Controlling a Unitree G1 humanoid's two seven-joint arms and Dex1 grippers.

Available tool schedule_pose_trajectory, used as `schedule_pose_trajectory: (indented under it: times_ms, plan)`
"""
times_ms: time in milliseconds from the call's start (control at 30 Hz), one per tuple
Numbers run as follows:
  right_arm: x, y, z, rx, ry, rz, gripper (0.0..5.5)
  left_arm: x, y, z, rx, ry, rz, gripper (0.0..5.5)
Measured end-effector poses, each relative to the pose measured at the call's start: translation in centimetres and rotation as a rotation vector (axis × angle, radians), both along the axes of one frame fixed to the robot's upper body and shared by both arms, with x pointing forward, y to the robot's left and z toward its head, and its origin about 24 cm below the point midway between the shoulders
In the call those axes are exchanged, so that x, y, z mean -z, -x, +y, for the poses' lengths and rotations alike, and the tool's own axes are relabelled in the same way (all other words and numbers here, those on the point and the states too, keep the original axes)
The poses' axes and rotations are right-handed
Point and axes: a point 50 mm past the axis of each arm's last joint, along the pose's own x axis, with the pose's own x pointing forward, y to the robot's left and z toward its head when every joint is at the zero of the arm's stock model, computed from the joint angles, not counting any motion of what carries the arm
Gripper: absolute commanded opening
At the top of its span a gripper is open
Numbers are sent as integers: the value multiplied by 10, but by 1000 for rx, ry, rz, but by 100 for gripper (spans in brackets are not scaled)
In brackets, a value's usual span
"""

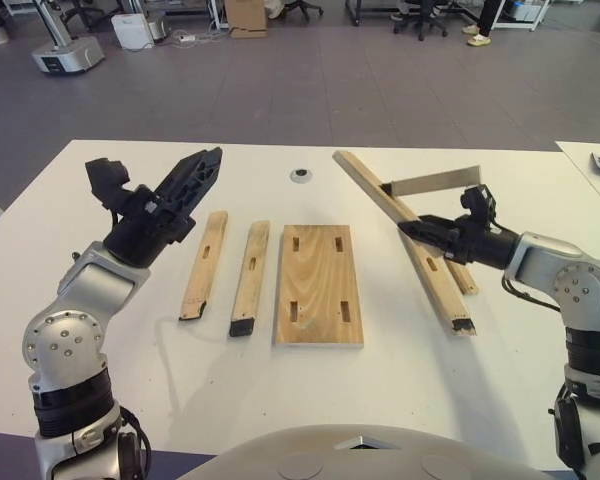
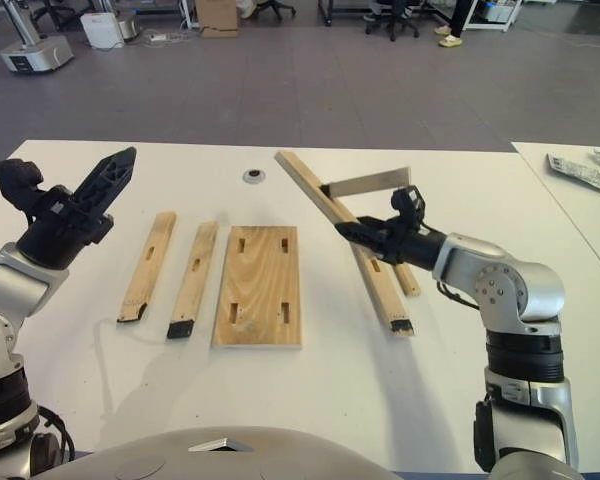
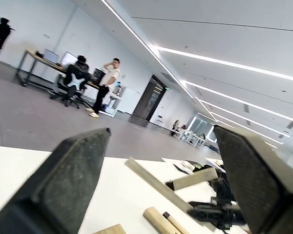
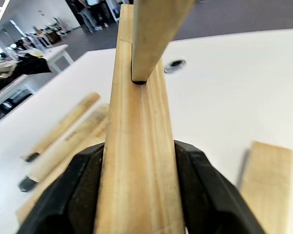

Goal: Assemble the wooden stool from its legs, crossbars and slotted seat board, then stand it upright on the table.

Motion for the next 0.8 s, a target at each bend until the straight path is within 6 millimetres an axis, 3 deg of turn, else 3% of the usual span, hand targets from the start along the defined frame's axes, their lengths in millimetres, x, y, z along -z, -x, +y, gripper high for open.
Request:
schedule_pose_trajectory:
  times_ms: [67, 167, 367, 567, 600, 800]
  plan:
    - [32, 16, -3, 54, 118, 96, 207, 8, 10, -2, -49, 22, 13, 391]
    - [53, 27, -3, 94, 251, 117, 207, 12, 19, -4, -117, 40, 17, 391]
    - [70, 39, 24, 223, 312, 137, 207, 26, 28, -3, -266, 76, 59, 391]
    - [69, 47, 37, 348, 322, 236, 207, 31, 29, -11, -265, 89, 76, 391]
    - [70, 48, 38, 366, 317, 246, 246, 32, 30, -11, -267, 88, 80, 391]
    - [68, 50, 42, 343, 335, 230, 345, 33, 30, -14, -268, 95, 80, 391]
